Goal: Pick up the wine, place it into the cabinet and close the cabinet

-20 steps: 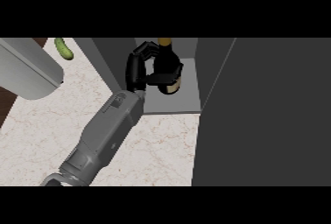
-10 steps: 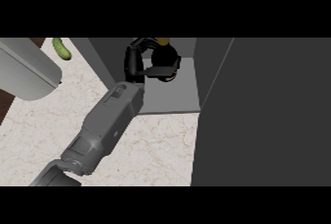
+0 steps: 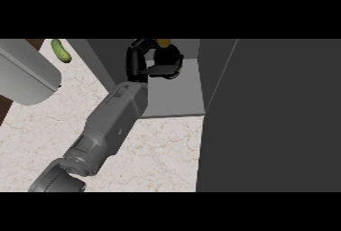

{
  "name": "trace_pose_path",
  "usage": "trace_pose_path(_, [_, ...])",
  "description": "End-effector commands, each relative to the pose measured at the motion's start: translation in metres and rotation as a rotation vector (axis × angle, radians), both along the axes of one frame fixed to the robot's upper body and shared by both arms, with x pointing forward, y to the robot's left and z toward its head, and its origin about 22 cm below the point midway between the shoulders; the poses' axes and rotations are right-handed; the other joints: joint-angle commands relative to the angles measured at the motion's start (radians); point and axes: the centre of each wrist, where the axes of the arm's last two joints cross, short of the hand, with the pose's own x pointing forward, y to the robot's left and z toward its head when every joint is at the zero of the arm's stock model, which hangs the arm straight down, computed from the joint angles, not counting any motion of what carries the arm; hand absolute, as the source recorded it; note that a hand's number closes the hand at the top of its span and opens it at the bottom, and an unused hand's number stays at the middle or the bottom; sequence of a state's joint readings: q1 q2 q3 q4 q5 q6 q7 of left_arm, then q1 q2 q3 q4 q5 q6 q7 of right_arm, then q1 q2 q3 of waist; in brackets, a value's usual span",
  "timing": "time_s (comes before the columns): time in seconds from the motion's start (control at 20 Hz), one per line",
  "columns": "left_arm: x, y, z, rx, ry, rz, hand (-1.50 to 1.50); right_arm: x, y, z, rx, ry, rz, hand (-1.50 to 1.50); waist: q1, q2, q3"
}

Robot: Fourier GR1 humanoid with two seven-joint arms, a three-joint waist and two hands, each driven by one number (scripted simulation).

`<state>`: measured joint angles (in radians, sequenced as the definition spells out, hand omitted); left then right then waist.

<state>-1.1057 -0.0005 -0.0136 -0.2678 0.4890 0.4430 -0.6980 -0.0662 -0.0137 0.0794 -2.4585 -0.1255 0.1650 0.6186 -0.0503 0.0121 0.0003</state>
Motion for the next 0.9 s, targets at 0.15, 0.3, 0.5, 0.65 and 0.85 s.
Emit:
trace_pose_path(0.15, [0.007, 0.012, 0.005, -0.086, 0.041, -0.001, 1.5, -0.004, -0.008, -0.004, 0.017, -0.033, 0.019, -1.5, 0.003, 0.004, 0.0])
trace_pose_path(0.3, [0.001, 0.013, -0.008, -0.078, 0.026, 0.019, 1.5, -0.009, -0.001, 0.005, 0.023, -0.018, 0.021, -1.5, 0.007, 0.003, -0.001])
trace_pose_path(0.5, [-0.006, 0.016, -0.025, -0.04, 0.04, 0.033, 1.5, -0.015, -0.004, 0.009, 0.026, -0.036, 0.043, -1.5, -0.006, 0.007, -0.001])
trace_pose_path(0.65, [0.015, 0.026, 0.016, -0.023, 0.046, 0.065, 1.5, -0.015, -0.006, 0.011, -0.002, -0.039, 0.037, -1.5, -0.012, 0.007, -0.001])
trace_pose_path(0.85, [0.004, 0.024, -0.009, 0.02, 0.064, 0.055, -1.5, -0.002, 0.004, -0.002, 0.006, -0.043, 0.05, -1.5, -0.017, 0.014, -0.001])
